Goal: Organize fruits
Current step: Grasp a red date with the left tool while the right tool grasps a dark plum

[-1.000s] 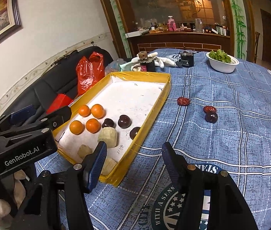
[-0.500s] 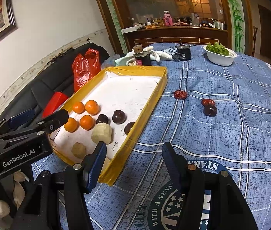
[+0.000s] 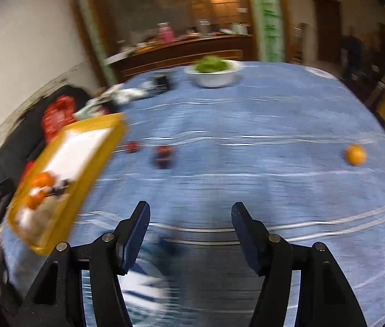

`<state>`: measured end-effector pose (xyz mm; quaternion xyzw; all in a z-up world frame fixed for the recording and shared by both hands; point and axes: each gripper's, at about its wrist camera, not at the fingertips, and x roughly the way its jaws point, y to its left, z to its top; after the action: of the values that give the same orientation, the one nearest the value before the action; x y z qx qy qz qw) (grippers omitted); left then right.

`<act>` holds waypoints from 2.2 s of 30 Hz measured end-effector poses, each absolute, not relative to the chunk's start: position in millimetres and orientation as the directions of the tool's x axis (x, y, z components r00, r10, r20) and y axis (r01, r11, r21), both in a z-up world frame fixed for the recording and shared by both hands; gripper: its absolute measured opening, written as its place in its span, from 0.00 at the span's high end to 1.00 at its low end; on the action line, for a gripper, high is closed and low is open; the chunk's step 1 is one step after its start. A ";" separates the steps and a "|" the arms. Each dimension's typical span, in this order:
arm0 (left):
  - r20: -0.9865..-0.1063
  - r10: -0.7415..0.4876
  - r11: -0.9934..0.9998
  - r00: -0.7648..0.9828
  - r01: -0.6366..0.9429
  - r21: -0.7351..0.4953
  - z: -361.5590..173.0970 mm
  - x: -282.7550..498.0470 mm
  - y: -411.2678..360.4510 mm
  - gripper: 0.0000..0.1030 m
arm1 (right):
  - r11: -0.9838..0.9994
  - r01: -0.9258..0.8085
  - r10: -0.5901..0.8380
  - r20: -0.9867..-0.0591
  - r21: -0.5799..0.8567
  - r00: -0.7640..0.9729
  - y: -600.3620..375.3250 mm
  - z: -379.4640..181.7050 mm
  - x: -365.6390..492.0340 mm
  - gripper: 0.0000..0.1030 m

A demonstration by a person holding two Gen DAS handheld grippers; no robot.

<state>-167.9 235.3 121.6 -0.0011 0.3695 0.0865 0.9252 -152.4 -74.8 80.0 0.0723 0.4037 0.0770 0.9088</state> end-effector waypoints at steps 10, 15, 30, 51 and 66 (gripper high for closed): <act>-0.757 -0.056 0.994 0.651 -0.034 -0.102 105.1 -122.5 201.8 0.10 | 0.937 -0.241 0.348 -0.728 0.252 0.590 -38.8 79.3 -101.4 0.43; -0.746 -0.063 0.994 0.664 -0.027 -0.107 110.1 -112.4 204.5 0.10 | 0.921 -0.326 0.366 -0.762 0.214 0.534 10.7 59.7 -60.9 0.48; -0.798 -0.165 0.986 0.579 0.094 -0.136 86.9 -46.8 152.8 0.10 | 0.931 -0.181 0.363 -0.736 0.318 0.572 -38.7 53.5 -56.7 0.73; -0.856 -0.050 0.976 0.515 0.207 0.068 23.8 18.6 79.5 0.78 | 0.918 -0.131 0.376 -0.719 0.373 0.585 -65.5 52.1 -48.6 0.73; -0.789 -0.110 0.975 0.604 0.221 0.033 52.7 4.2 85.4 0.58 | 0.921 -0.124 0.367 -0.713 0.370 0.597 -67.9 53.4 -48.0 0.73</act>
<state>4.2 85.4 52.7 0.0635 0.4349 -0.0927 0.8934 -48.0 -67.9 53.4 0.1424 0.4268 0.1390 0.8822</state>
